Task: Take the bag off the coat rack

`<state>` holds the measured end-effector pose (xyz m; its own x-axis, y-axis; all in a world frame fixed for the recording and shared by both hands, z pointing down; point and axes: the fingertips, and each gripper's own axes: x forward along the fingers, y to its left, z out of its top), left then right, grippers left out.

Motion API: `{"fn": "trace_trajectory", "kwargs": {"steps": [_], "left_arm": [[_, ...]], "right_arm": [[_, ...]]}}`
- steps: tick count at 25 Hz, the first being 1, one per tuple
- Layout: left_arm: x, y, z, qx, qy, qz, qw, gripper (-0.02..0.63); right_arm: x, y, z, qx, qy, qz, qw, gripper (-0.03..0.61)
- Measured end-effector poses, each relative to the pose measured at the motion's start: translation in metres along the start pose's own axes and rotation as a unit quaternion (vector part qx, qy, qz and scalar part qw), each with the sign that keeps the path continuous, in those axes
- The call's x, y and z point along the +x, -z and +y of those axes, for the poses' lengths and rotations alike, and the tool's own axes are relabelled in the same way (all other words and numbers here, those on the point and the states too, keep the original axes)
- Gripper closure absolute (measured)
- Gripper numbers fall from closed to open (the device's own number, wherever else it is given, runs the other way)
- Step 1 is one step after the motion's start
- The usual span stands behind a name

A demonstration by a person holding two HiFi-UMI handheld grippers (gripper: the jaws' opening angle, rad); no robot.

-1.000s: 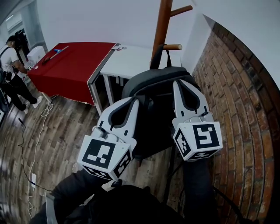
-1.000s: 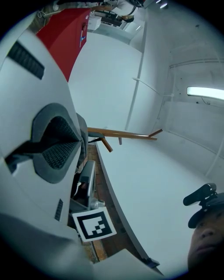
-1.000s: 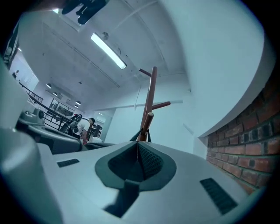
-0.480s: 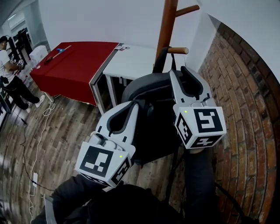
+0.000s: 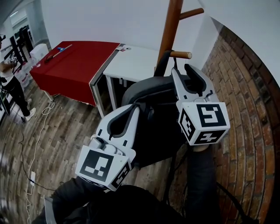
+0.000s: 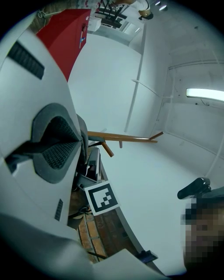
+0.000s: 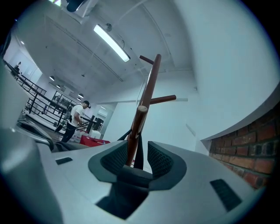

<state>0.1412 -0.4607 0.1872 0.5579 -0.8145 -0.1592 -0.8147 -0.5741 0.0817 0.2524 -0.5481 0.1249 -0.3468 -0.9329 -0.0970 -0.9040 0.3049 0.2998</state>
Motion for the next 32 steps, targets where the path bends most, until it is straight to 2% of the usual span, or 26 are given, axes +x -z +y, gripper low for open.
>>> {"fn": "trace_trajectory", "kwargs": {"steps": [11, 20, 22, 24, 32], "left_arm": [[0.000, -0.002, -0.004, -0.004, 0.005, -0.007, 1.0000, 0.604], [0.001, -0.003, -0.009, 0.001, 0.011, -0.012, 0.9999, 0.604], [0.000, -0.005, -0.011, -0.009, 0.012, -0.012, 0.9998, 0.604], [0.000, -0.005, -0.010, -0.007, 0.012, -0.013, 0.9998, 0.604], [0.001, -0.005, -0.008, -0.018, 0.010, -0.015, 0.9997, 0.604]], "right_arm": [[0.020, 0.003, -0.001, -0.036, -0.013, 0.032, 0.999, 0.434], [0.033, 0.010, -0.002, -0.040, -0.018, 0.054, 0.998, 0.436], [0.034, 0.010, -0.002, -0.046, -0.016, 0.061, 0.997, 0.448], [0.035, 0.011, -0.003, -0.050, -0.012, 0.065, 0.997, 0.494], [0.040, 0.014, -0.002, -0.050, -0.013, 0.072, 0.996, 0.515]]}}
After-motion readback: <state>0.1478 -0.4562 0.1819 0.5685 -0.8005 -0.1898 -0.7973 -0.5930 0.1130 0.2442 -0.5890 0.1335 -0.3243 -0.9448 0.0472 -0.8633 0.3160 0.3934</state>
